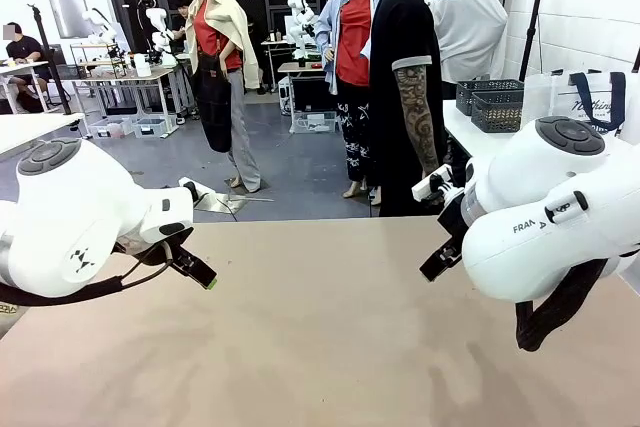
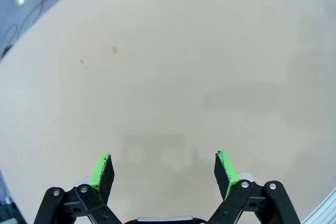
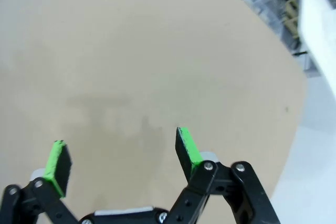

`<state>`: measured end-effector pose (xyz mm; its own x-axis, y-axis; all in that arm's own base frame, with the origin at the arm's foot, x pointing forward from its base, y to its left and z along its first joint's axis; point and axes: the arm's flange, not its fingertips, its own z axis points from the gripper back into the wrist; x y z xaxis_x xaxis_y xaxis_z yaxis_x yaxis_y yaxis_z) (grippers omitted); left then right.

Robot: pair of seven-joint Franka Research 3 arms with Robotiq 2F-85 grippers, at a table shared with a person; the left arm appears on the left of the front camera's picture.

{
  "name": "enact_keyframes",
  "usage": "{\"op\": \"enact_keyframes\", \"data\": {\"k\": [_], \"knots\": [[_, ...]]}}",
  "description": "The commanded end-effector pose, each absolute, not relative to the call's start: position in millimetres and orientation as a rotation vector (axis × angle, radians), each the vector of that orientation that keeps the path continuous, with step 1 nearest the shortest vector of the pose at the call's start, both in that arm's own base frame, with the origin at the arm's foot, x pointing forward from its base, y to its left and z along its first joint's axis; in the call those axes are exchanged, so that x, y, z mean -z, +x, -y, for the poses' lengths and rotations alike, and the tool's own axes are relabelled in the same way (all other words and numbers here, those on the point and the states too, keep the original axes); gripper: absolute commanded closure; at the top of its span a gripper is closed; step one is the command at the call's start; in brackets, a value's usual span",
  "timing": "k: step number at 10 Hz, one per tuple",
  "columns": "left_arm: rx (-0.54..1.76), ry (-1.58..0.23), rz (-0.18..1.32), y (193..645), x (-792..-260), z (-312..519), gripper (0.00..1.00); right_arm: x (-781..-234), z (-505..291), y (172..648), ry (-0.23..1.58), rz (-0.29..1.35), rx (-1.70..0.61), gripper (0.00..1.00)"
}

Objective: Transfer purchased items from the store into the shopping bag.
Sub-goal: Open the Reusable shopping bag in the center of the table.

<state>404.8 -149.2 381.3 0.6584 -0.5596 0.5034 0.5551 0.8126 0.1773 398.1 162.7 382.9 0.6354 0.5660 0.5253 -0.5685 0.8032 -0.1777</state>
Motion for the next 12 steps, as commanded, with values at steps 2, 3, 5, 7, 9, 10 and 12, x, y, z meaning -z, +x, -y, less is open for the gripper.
{"op": "enact_keyframes", "data": {"k": [2,3,5,7,9,10,12], "knots": [[0.510,0.219,0.798,353.9,-478.9,103.0,0.00,-445.2,-92.5,332.0,-0.250,0.795,-0.301,0.00],[0.449,0.233,0.823,344.4,-493.8,80.0,0.00,-466.0,-54.2,311.4,-0.275,0.837,-0.170,0.00],[0.277,0.253,0.859,306.3,-503.5,20.5,0.00,-480.1,15.7,286.3,-0.262,0.836,0.017,0.00],[0.093,0.116,0.910,285.5,-495.5,-43.3,0.00,-461.8,80.6,275.8,-0.154,0.831,0.171,0.00],[0.023,0.052,0.927,278.2,-479.3,-64.1,0.00,-432.1,101.2,287.2,-0.058,0.788,0.219,0.00],[0.002,0.021,0.914,283.4,-474.1,-70.0,0.00,-422.0,102.6,297.4,-0.019,0.789,0.226,0.00],[0.024,0.099,0.888,347.6,-567.5,-75.5,0.00,-525.7,121.8,350.7,-0.138,0.766,0.241,0.00]]}}
